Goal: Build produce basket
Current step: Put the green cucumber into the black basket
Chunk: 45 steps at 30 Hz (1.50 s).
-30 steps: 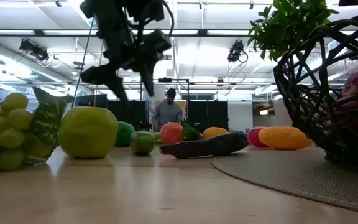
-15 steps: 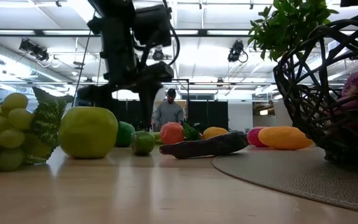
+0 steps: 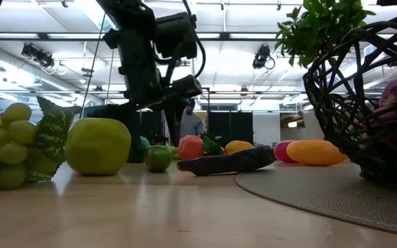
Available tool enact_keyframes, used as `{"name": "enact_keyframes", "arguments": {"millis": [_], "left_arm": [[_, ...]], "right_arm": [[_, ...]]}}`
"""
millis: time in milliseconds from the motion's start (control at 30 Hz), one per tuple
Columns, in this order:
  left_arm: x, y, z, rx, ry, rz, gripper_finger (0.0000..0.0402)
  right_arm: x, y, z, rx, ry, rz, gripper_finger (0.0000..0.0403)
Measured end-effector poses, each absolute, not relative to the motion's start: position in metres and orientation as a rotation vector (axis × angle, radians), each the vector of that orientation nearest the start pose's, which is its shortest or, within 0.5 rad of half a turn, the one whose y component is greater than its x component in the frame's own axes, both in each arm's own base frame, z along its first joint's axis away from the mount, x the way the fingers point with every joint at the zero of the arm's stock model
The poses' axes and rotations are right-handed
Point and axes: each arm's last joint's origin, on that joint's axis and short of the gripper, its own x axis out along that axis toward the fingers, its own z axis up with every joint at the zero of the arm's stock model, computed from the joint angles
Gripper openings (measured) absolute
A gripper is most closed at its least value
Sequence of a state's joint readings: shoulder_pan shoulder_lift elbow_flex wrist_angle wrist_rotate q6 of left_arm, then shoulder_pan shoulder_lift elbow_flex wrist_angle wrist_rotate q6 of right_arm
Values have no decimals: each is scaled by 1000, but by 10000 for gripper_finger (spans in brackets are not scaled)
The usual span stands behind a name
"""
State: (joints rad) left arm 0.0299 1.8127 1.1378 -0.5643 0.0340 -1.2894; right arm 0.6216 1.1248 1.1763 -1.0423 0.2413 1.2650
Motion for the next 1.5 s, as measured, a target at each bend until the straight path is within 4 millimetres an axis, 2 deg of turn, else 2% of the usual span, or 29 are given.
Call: {"name": "enact_keyframes", "arguments": {"millis": [600,733,900,1000,1100,1333,1500], "left_arm": [[342,8,162,-1093,1105,747,251],[342,8,162,-1091,1119,715,198],[346,6,165,-1101,1139,615,101],[352,5,176,-1120,1123,535,47],[361,4,199,-1100,1068,446,11],[378,4,257,-1074,944,301,7],[388,-5,303,-1020,844,187,5]], "right_arm": [[175,117,328,738,964,-268,268],[176,117,327,736,966,-270,268],[176,117,328,728,962,-271,268],[176,117,327,723,965,-274,268],[175,116,327,714,974,-282,268],[172,115,325,702,1008,-289,268],[164,112,323,707,1109,-300,268]]}}
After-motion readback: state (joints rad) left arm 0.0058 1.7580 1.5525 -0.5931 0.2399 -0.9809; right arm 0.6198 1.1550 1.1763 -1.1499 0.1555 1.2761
